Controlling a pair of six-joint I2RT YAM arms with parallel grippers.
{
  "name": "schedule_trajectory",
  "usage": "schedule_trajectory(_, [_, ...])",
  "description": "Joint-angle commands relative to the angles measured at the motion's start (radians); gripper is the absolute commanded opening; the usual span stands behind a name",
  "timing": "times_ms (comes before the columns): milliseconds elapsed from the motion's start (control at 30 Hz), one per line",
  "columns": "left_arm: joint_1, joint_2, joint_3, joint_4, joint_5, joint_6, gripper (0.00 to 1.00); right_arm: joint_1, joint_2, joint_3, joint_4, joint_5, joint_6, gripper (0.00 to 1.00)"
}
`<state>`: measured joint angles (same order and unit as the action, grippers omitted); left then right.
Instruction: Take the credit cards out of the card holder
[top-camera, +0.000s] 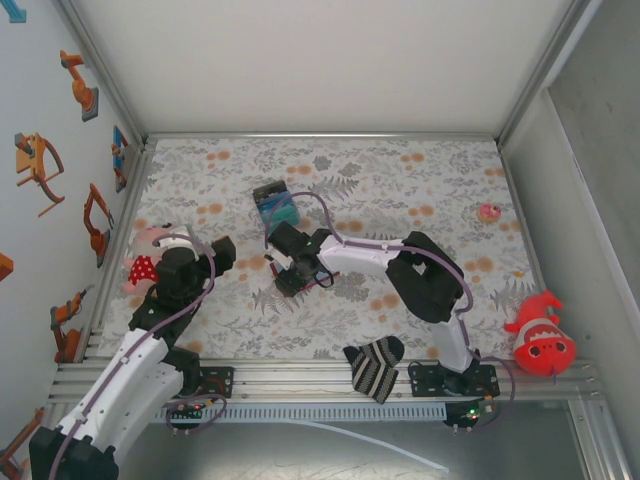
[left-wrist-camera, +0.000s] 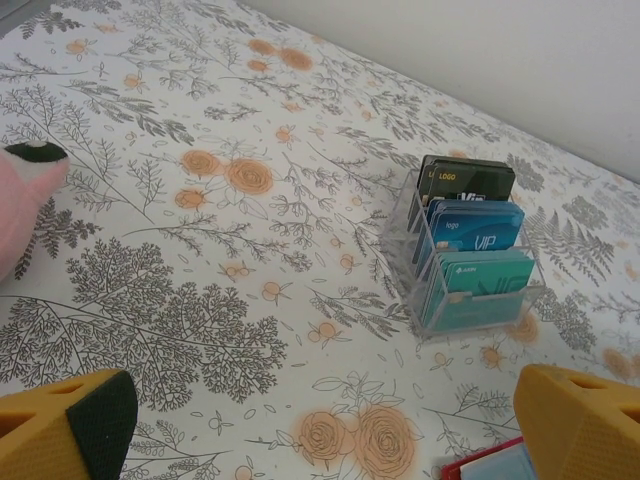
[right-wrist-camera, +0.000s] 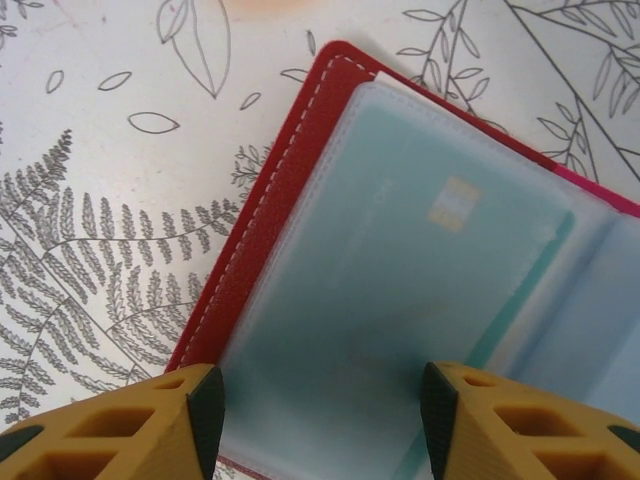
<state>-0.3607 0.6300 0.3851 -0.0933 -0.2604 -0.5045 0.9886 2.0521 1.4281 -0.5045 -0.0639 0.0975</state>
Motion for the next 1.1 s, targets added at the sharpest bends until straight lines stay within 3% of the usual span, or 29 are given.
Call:
schedule_trajectory(0, [-0.007,-0.019,0.035,-0.024,0.016,-0.009,0.97,-0.017,0.013,-0.026,-0.008,-0.004,0.017,0.53])
schedule_trajectory(333, [-0.037,-0.006,0.060,-0.032,-0.001,0.015,0.97,-0.030,0.005,-0.025,-0.001,-0.001,0.009,0.44])
schedule_trajectory(600, [-0.070,0.040,0.092,-0.025,-0.025,0.035,0.97,-0.028,-0.045,-0.033,-0.003,-0.072,0.012,0.53])
schedule_trajectory(1067, [-0.095,0.092,0.116,-0.006,-0.029,0.044,0.97,-0.027,0.012,-0.064,0.015,-0.074,0.008,0.55])
